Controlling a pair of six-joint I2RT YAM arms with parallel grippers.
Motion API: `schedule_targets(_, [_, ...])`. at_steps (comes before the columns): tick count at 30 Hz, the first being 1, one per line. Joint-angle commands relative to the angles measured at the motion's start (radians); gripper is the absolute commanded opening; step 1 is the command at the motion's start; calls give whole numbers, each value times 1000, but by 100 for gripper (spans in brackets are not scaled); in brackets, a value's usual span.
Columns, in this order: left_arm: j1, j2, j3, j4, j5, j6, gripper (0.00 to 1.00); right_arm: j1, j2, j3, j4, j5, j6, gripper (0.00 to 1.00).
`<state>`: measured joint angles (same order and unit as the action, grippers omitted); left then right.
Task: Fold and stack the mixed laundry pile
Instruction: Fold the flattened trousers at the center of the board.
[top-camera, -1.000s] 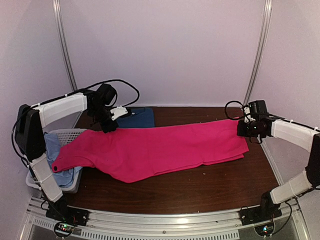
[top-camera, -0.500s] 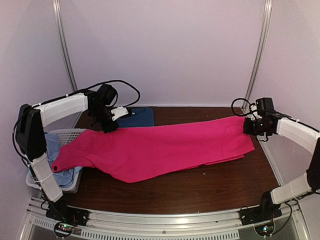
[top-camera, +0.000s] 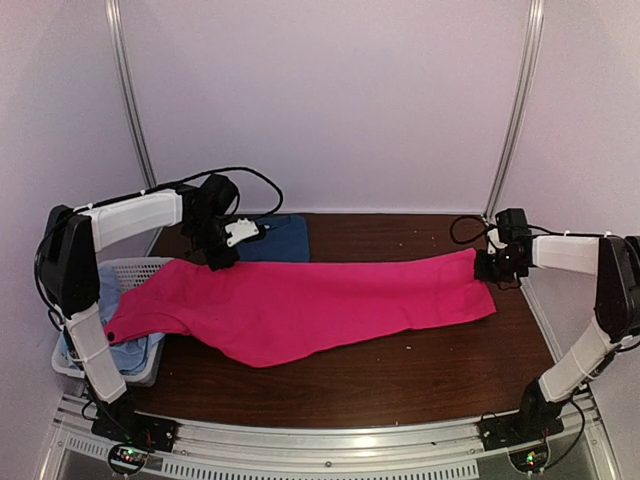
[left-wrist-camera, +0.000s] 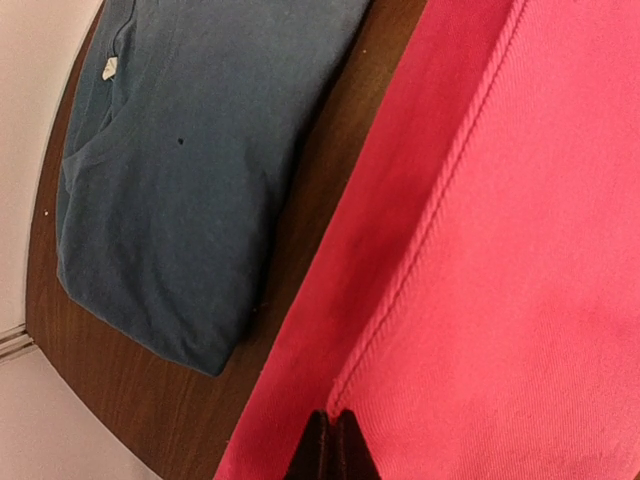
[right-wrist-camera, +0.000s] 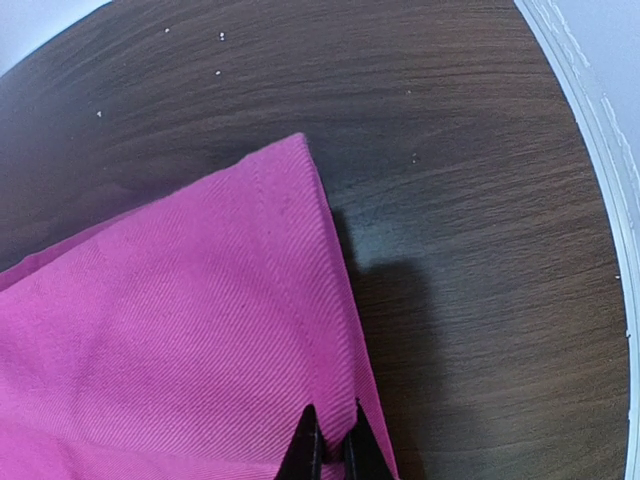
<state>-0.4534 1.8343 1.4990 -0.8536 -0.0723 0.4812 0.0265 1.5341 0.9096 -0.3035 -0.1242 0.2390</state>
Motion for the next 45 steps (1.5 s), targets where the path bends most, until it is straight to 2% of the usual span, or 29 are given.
schedule_targets(1, [12, 17, 19, 15, -41, 3, 0, -13, 28, 5, 47, -7, -1, 0])
schedule_targets(8, [12, 10, 11, 8, -58, 1, 0, -14, 73, 49, 44, -7, -12, 0])
schedule_targets(22, [63, -64, 13, -5, 41, 18, 0, -13, 66, 64, 43, -52, 5, 0])
schedule_targets(31, [64, -14, 8, -20, 32, 20, 0, -13, 165, 71, 57, -28, -15, 0])
schedule_targets(32, [65, -11, 11, -20, 22, 17, 3, -13, 175, 74, 58, -20, -20, 0])
schedule_targets(34, [64, -6, 22, -20, 4, 4, 10, -13, 198, 91, 44, -12, -25, 16])
schedule_targets(36, [64, -11, 38, -19, -14, -22, 23, -13, 192, 100, 23, -14, -18, 33])
schedule_targets(39, [64, -39, 55, -7, -21, -44, 33, -13, 111, 71, 10, 1, 0, 49])
schedule_targets(42, [64, -76, 60, 10, -7, -56, 40, -13, 66, 38, 5, 32, 5, 53])
schedule_targets(45, [64, -103, 64, 39, 15, -78, 45, -14, 117, 55, -16, -6, 2, 51])
